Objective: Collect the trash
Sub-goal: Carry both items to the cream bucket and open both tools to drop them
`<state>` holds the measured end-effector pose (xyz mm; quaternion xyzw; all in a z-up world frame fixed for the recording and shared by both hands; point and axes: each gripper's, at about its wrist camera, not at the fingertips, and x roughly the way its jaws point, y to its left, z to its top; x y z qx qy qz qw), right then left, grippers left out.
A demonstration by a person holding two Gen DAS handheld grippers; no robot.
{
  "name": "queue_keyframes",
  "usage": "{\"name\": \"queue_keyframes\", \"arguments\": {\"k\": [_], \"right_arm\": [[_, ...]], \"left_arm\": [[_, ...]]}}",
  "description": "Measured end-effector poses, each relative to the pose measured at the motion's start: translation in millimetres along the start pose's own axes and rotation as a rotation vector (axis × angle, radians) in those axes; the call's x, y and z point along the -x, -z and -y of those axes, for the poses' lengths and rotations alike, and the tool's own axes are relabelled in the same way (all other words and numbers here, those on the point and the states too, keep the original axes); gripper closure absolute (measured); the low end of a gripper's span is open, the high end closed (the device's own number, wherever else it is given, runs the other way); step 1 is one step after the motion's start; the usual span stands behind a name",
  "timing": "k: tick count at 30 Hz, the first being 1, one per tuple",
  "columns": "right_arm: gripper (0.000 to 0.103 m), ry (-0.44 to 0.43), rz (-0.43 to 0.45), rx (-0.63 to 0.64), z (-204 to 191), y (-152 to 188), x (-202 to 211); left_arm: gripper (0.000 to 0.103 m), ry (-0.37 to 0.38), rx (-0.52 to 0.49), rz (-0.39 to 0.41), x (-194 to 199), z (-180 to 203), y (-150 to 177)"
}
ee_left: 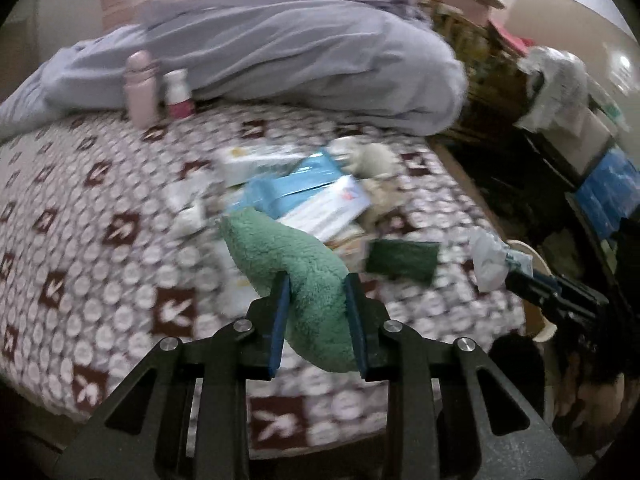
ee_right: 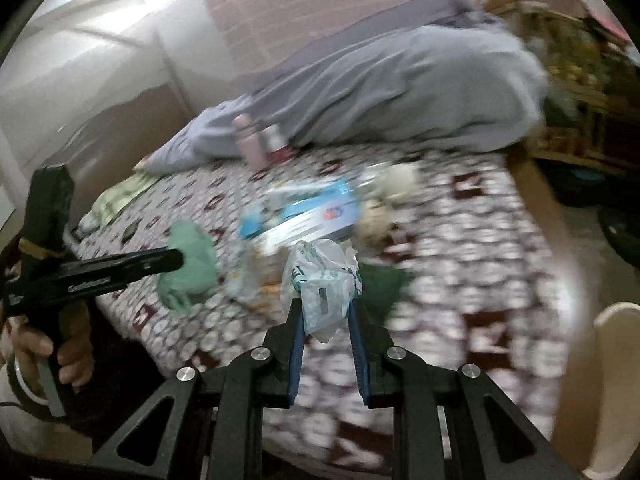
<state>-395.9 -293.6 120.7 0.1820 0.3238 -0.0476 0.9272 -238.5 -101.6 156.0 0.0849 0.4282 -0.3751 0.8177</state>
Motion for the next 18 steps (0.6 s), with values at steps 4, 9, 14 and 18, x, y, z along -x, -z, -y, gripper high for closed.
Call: {"name": "queue_keyframes", "arguments": {"k": [4,9,14,18], "right_arm": [[0.082,0.096,0.035,-0.065,44.9,2.8,30.2],[0.082,0.231,0.071,-0.163,107.2,16.1,70.1],[0.082,0.359,0.073,-0.272,168.1,34.1,97.0],[0.082,0.434,0.06,-0.353,210.8,51.7,108.3]], "left_arm": [[0.078,0.072,-0.072,-0.001,-10.2,48.6,-14.6],[0.078,0.187,-0.18,-0.02,-30.8,125.2,-31.3],[0.078,0.309,-0.276,-0.078,-64.0,206.9,-39.3],[0.078,0.385,-0.332,-0.128,-84.1,268.1,-39.2]]}}
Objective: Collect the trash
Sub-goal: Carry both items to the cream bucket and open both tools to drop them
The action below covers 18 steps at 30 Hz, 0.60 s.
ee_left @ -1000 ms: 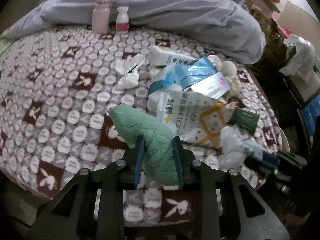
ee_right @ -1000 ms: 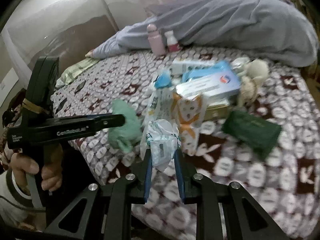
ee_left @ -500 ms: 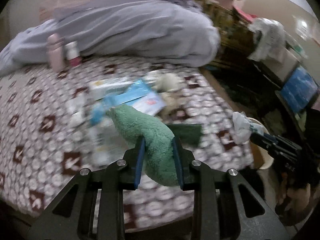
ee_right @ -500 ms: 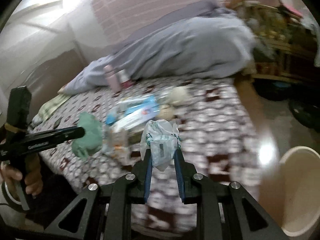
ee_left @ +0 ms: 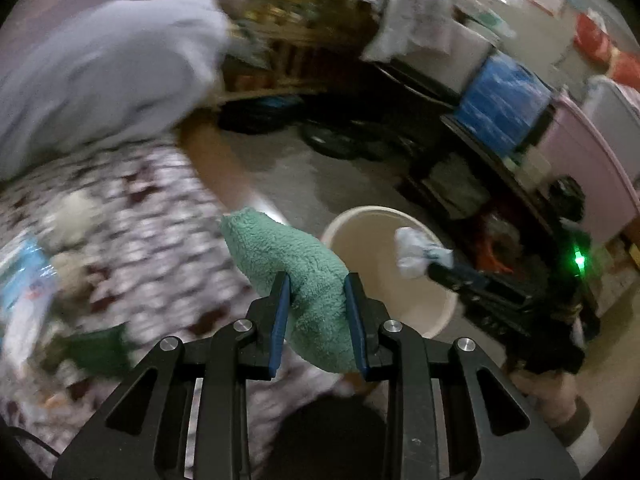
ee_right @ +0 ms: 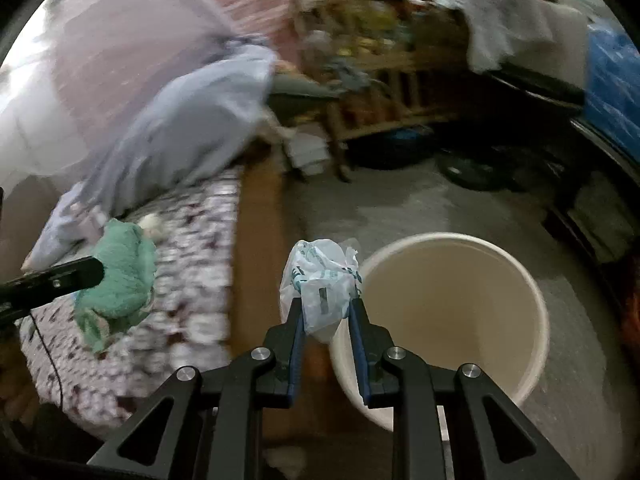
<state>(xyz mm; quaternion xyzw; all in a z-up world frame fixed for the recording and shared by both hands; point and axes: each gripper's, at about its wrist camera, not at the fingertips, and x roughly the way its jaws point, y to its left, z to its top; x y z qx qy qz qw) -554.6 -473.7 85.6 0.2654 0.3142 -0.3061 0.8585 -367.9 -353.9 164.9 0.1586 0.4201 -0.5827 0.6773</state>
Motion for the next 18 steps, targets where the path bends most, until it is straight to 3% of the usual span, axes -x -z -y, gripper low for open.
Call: {"name": "queue_keyframes", "arguments": {"k": [7,8,11,13,15,18], "right_arm": [[0.082,0.111,-0.056,-0.086,51.9,4.4,-14.3],[0.08,0.122,-0.062,-0.086,55.8,5.2,-16.3],[0.05,0.151,-0.07,-0.097,65.3,5.1,-21.1],[0.048,0.152,-0.075,-0.102,69.6,6.2,-22.7],[0.048,0.152,-0.088,-0.11,71.2,6.5,-25.7],[0.048,0.138,-0.104,-0.116,70.3,9.0,-28.6]], "left_arm": [[0.074,0.067,-0.069,-0.053,-64.8,52.8,-16.6],[0.073,0.08,-0.066,-0.058,-72.8,55.3,-17.7],[0.07,0.123,-0.04,-0.087,-89.6,54.3,-19.6],[0.058,0.126,-0.026,-0.095,-94.0,52.3,-19.6],[0.051,0.139,-0.021,-0.091,-93.8,51.6,-17.2],[0.051,0.08,-0.03,-0.096,-87.0,45.8,-11.8]]}}
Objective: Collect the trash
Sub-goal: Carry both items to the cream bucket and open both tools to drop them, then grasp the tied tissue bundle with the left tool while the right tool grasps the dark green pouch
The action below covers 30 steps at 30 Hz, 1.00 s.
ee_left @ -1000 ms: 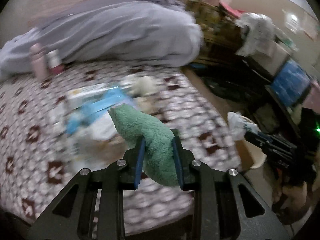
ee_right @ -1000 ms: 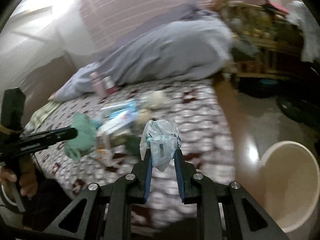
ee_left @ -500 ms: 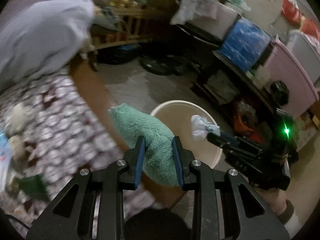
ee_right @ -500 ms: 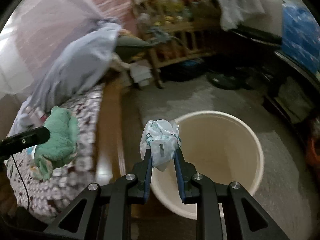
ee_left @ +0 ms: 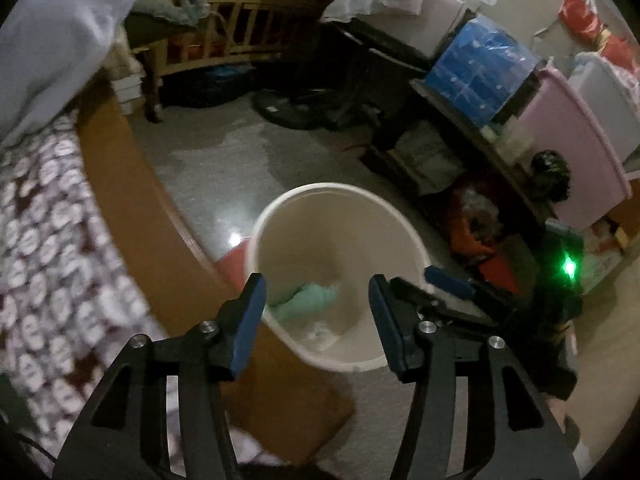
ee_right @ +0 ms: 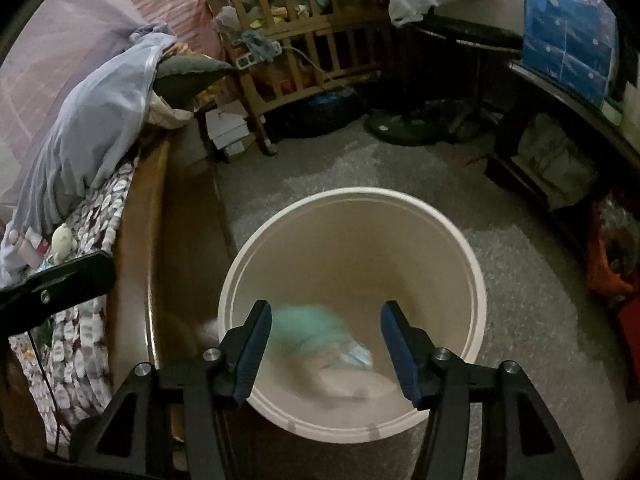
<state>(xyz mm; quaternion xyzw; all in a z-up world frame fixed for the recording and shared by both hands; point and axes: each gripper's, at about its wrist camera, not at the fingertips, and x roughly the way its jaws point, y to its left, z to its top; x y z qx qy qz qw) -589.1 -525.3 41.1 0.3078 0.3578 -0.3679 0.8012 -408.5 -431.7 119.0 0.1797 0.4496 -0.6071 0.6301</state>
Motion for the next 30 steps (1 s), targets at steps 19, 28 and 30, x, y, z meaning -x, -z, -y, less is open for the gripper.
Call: {"name": "queue_keyframes", "arguments": {"k": [19,28,30], "right_arm": [[0.042,-0.096,-0.003,0.199,-119.3,10.8,11.2],[0.038,-0.184,-0.016,0.33,-203.0,15.9,13.7],[0.034,-0.199,-0.024,0.358,-220.2,19.2,12.8]], "left_arm": [[0.051,-0.408,0.128,0.099,102.2,-101.1,60.0],[0.051,-0.502,0.235,0.132,155.9,-155.6,94.4],[0.051,-0.534,0.26,0.137,169.7,-171.6,105.2]]}}
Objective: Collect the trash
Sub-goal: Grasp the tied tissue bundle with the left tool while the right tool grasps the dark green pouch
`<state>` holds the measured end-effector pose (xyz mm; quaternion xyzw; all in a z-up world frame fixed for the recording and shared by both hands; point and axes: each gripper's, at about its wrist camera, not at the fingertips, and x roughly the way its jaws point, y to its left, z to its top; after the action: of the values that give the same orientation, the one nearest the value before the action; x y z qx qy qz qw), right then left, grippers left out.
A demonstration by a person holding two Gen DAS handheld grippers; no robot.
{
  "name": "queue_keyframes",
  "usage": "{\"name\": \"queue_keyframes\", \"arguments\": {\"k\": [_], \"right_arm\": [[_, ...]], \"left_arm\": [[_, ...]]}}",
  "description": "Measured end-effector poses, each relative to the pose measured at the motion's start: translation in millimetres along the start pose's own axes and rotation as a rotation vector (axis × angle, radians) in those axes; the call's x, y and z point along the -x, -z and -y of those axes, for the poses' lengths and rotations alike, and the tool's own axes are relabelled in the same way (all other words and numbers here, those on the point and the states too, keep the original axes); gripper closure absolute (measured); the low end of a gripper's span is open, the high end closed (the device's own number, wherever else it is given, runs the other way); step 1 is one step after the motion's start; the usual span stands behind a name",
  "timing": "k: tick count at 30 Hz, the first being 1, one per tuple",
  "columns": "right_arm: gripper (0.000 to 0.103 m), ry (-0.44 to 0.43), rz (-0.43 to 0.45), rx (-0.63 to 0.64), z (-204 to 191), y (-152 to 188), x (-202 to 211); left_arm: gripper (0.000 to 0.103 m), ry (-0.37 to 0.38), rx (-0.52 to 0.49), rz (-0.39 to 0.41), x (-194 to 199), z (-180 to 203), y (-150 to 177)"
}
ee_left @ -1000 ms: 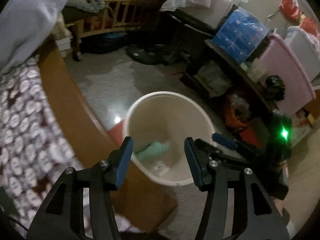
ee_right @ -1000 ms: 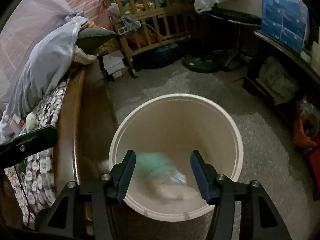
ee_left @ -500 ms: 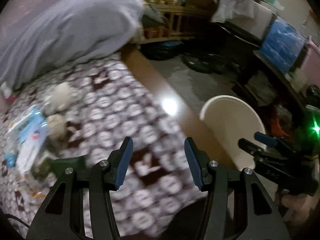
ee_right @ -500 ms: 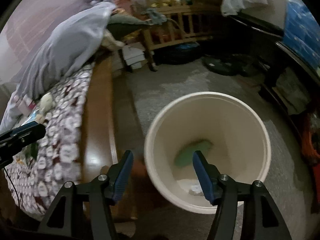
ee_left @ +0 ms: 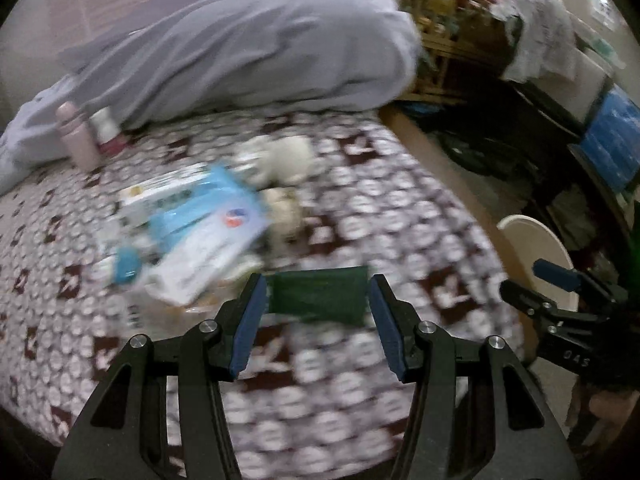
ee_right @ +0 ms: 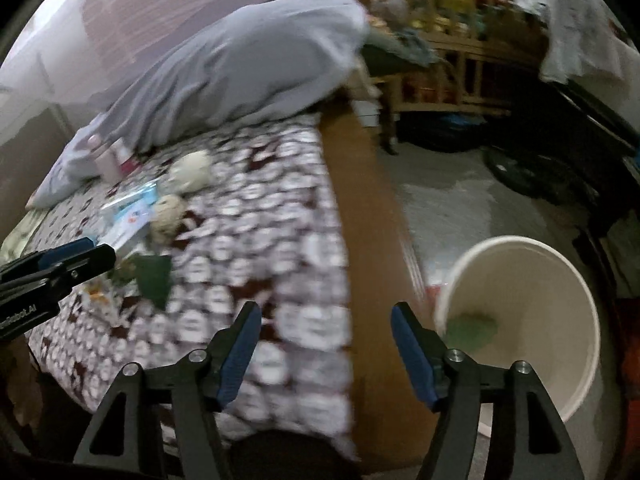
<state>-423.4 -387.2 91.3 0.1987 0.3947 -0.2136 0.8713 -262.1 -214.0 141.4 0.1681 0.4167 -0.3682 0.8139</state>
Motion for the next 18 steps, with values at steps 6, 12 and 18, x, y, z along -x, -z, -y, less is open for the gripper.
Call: {"name": "queue_keyframes", "arguments": {"k": [6,12,18], "right_arm": [[0.03,-0.063,-0.042,0.08,-49.5,-9.4,-20.3],[0.028,-0.098,-0.079,0.164,-92.6,-16.2,-42.0],[0.028,-0.109,-0.109,0.326,-129.5,-19.5,-60.8]], "left_arm": [[0.051,-0.092,0.097,-0.009,3.7,-73.3,14.5],[0.051,-0.185,0.187,-0.028,1.4,-141.0,28.6],[0.051,-0.213,0.281,-0.049,-9.2,-193.3,33.0]]}}
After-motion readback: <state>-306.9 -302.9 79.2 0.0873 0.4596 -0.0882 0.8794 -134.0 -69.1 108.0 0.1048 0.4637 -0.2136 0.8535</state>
